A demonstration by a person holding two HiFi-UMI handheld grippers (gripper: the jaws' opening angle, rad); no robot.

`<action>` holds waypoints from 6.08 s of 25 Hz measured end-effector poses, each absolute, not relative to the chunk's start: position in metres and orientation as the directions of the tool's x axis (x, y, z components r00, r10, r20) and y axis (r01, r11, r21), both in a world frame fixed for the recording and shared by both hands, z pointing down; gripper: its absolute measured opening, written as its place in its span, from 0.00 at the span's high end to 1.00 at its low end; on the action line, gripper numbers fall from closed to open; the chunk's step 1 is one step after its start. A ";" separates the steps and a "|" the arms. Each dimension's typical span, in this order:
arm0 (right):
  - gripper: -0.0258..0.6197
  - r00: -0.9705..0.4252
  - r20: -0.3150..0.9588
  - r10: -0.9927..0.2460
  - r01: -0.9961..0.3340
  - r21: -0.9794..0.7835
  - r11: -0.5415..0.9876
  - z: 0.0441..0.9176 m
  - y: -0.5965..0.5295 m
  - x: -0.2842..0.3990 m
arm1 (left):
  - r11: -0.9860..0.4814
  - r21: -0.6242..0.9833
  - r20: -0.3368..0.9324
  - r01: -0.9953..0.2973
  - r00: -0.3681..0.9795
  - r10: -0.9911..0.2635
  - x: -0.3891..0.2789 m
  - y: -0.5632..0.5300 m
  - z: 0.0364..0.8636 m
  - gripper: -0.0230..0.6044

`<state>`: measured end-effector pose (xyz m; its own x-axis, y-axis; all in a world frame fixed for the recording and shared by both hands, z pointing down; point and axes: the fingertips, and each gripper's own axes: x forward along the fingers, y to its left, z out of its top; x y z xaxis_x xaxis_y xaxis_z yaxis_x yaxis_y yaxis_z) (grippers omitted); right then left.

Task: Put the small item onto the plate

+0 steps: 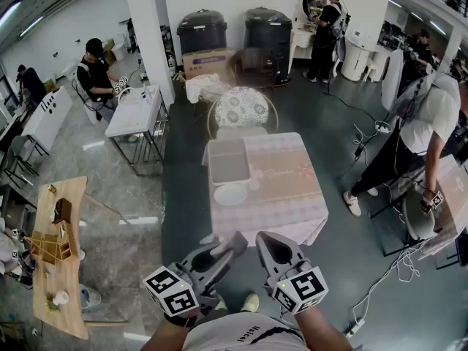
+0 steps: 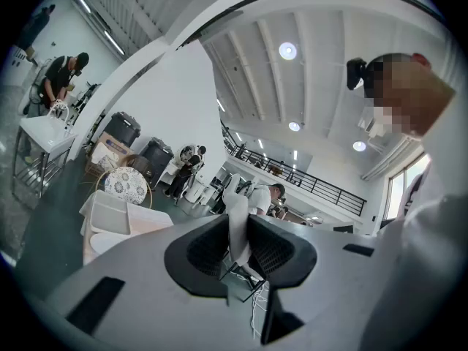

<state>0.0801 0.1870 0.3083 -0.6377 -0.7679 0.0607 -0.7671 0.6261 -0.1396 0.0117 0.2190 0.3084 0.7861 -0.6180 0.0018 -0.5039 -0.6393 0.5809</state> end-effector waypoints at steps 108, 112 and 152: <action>0.94 -0.551 0.428 -0.717 -0.835 -0.280 0.474 0.630 -0.164 0.063 | -0.452 0.554 0.706 -0.699 0.682 -0.189 0.010 -0.137 0.796 0.68; 0.94 -0.563 0.423 -0.710 -0.826 -0.283 0.486 0.627 -0.162 0.059 | -0.545 0.401 0.775 -0.737 0.590 -0.228 0.003 -0.141 0.797 0.59; 0.94 -0.610 0.268 -0.746 -0.793 -0.202 0.575 0.448 -0.144 0.007 | -0.622 0.325 0.316 -0.713 0.702 -0.639 -0.028 -0.130 0.449 0.95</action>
